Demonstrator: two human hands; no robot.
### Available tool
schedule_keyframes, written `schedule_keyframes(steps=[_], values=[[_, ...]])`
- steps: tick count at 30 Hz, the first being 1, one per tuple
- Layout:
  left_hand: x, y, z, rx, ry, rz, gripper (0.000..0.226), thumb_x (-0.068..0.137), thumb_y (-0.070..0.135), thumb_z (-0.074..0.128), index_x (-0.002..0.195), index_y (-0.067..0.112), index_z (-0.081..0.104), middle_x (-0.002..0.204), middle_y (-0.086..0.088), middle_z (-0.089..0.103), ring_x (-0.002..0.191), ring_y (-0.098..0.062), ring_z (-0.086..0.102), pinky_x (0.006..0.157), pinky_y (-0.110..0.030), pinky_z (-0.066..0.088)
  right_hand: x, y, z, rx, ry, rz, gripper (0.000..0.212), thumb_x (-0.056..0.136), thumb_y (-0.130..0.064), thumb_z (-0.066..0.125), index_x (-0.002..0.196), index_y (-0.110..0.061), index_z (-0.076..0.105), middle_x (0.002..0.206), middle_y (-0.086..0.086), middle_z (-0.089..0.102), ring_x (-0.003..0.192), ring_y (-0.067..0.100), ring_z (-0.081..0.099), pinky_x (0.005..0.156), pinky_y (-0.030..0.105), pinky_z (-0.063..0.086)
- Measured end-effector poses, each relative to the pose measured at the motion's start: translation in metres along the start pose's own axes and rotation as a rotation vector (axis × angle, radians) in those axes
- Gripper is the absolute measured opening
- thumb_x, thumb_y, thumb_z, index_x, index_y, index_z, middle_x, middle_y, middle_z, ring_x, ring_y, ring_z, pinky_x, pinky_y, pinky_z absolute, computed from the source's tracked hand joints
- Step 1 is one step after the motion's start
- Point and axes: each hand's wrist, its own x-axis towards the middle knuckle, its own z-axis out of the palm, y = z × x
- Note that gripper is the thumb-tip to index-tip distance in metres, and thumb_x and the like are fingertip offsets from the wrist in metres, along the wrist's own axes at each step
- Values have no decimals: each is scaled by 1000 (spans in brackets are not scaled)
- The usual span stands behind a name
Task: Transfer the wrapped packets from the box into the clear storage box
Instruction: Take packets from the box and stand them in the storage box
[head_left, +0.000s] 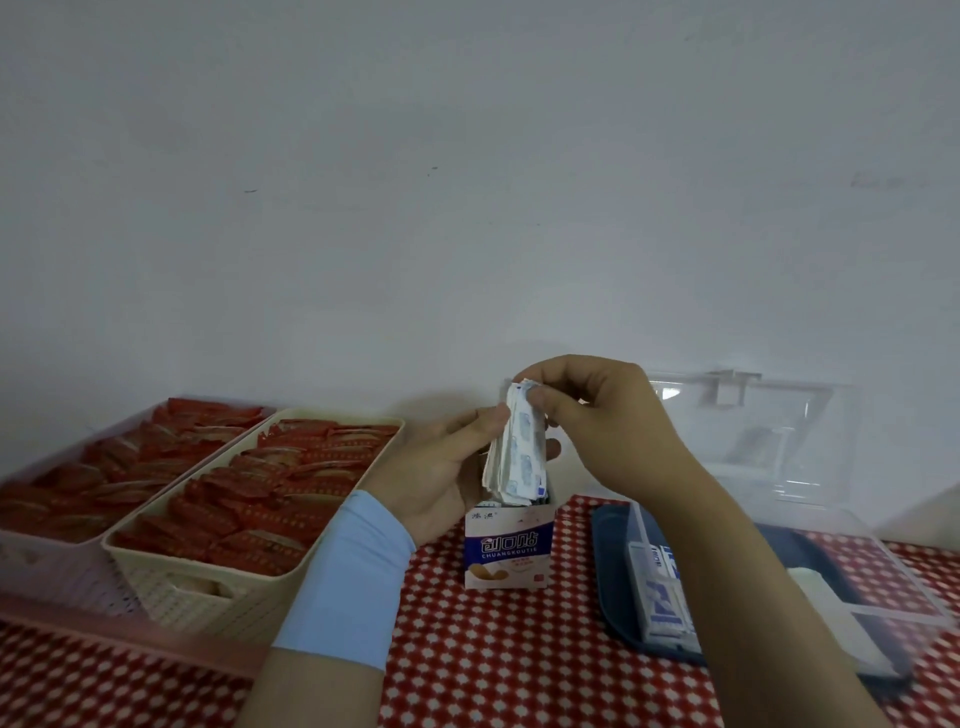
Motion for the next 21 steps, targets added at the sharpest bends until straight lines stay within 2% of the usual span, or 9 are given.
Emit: schedule_keyframes(steps=[3, 5, 7, 9, 11, 12, 14, 17, 21], values=[[3, -3, 1, -38, -25, 12, 45, 89, 28, 55, 123, 0, 63, 120, -21, 69, 111, -31, 68, 94, -50, 53, -1, 1, 7, 39, 33, 34, 22, 97, -7, 60, 92, -24, 74, 77, -14, 71, 66, 1, 67, 54, 14, 51], [4, -5, 2, -47, -19, 27, 40, 86, 28, 56, 114, 1, 69, 113, -21, 71, 103, -29, 71, 92, -48, 53, -2, 3, 11, 7, 58, 38, 19, 97, -12, 62, 96, -26, 75, 74, -16, 70, 66, 10, 67, 53, 20, 54], [4, -5, 2, -29, -16, 34, 36, 84, 27, 58, 105, 3, 74, 107, -20, 73, 93, -28, 71, 85, -43, 57, -1, 6, 13, -33, 75, 35, 19, 95, -16, 65, 103, -31, 74, 80, -20, 69, 72, 13, 66, 60, 26, 59], [5, -5, 1, -34, -9, 42, 41, 85, 26, 59, 114, 0, 70, 108, -21, 71, 92, -29, 70, 83, -43, 58, -2, 8, 15, -114, 88, 4, 22, 92, -23, 68, 107, -39, 68, 96, -22, 66, 80, 7, 63, 69, 28, 58], [5, -4, 0, -50, -1, 50, 45, 87, 27, 59, 123, 0, 65, 110, -21, 71, 96, -28, 71, 84, -46, 58, -3, 6, 13, -132, 82, -19, 10, 90, -33, 69, 95, -40, 64, 107, -22, 62, 89, 5, 64, 76, 32, 57], [5, -4, 0, -63, 3, 50, 46, 87, 28, 59, 123, 1, 64, 111, -20, 71, 96, -28, 71, 82, -46, 59, -3, 3, 10, -109, 49, -16, 6, 87, -38, 70, 87, -36, 64, 112, -23, 61, 96, 3, 63, 81, 31, 55], [4, -3, -3, -99, 14, 36, 45, 87, 30, 61, 122, 2, 65, 110, -20, 70, 94, -28, 71, 75, -41, 62, -7, -2, 4, -91, -104, 24, 23, 76, -41, 80, 79, -26, 63, 124, -28, 56, 111, -9, 55, 87, 15, 44], [3, -3, -10, -120, 24, 1, 42, 91, 30, 62, 125, 4, 65, 109, -18, 69, 98, -28, 71, 75, -40, 60, -12, -8, 4, -174, -313, 17, 46, 53, -36, 96, 79, -26, 59, 139, -31, 43, 124, -19, 41, 83, 1, 39], [3, -4, -12, -102, 9, 2, 41, 93, 28, 58, 124, 3, 65, 109, -20, 68, 96, -29, 72, 72, -36, 60, -11, -5, 12, -172, -273, -55, 45, 55, -21, 96, 75, -17, 56, 126, -21, 55, 110, -3, 59, 75, 8, 48]])
